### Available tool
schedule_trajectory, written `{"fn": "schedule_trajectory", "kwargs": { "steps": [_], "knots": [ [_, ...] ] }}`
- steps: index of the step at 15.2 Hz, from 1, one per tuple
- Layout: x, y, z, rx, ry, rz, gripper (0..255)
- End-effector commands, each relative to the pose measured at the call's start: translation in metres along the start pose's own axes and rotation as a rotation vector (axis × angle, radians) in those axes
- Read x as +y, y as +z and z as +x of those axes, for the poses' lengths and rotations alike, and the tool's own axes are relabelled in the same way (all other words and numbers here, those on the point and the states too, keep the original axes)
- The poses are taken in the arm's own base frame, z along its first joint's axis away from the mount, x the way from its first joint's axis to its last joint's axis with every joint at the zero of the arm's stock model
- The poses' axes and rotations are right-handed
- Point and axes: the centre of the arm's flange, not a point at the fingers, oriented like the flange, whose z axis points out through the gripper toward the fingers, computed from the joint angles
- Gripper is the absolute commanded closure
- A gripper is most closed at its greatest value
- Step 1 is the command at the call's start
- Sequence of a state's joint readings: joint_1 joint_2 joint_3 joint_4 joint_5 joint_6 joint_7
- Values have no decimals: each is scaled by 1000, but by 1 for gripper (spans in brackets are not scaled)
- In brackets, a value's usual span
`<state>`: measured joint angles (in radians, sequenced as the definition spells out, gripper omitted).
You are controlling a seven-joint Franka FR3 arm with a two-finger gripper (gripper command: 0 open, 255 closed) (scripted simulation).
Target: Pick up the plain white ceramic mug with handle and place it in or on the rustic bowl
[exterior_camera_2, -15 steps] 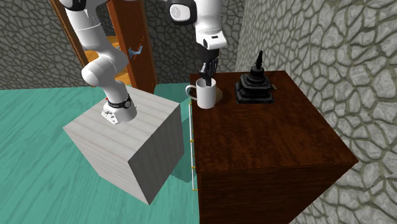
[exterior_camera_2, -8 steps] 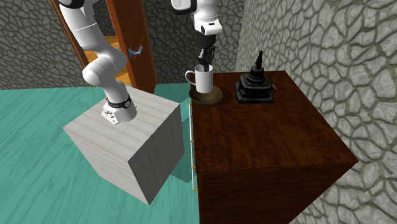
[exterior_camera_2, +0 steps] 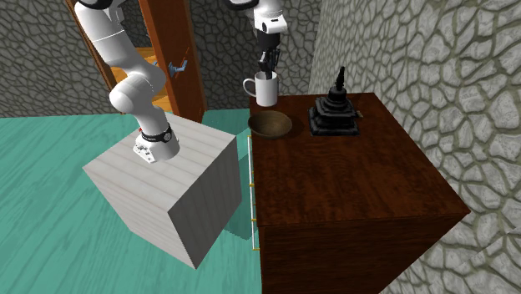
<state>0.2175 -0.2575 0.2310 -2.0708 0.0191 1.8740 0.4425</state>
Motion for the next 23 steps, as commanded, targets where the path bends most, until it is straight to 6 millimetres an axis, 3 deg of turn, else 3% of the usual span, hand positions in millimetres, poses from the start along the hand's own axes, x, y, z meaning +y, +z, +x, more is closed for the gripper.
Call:
{"fn": "schedule_trajectory", "kwargs": {
  "steps": [1,18,23],
  "knots": [
    [-3,9,-3,0,1,0,255],
    [-5,98,-9,0,1,0,255],
    [-5,99,-9,0,1,0,255]
  ]
}}
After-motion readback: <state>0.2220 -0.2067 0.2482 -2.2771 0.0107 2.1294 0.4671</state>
